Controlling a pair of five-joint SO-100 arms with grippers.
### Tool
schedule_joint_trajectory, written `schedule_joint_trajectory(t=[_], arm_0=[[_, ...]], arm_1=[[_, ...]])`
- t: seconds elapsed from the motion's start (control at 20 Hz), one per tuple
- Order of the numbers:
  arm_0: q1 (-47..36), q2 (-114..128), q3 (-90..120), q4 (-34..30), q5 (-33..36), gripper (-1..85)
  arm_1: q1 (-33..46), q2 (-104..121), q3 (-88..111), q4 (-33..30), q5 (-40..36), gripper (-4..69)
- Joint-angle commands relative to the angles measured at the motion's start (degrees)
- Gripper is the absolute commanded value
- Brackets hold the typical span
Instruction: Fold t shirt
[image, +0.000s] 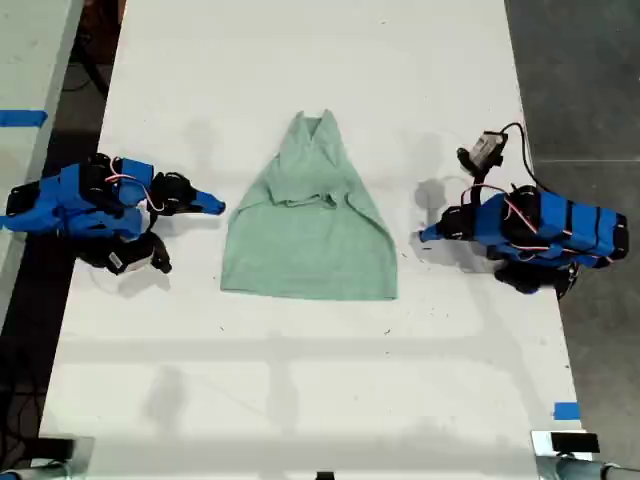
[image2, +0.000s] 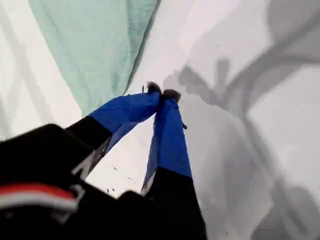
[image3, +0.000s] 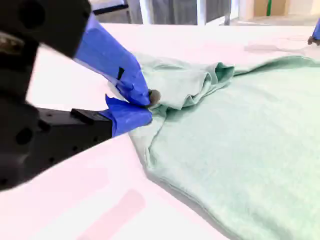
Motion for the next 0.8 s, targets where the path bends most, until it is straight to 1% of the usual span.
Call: schedule_joint_trajectory(t=[0.0,0.35,0.5,0.6,0.75], arm_0=[[-0.70,0.44,0.62,0.18,-2.20,0.0],[-1.05,0.44,0.62,0.18,-2.20,0.0],[-1.05,0.44,0.62,0.18,-2.20,0.0],[-1.05,0.44,0.62,0.18,-2.20,0.0],[-0.97,0.44,0.62,0.18,-2.20,0.0]], arm_1=[[-1.93,0.62,1.58,1.58,3.96,-0.8],[0.53,0.53,1.41,2.99,9.40,-0.7],[1.14,-2.37,-6.42,4.83,10.90,-0.6],[-0.26,-16.08,-16.70,2.90,13.18,-0.6],[-4.83,-47.02,-36.39,0.44,16.00,-0.6]])
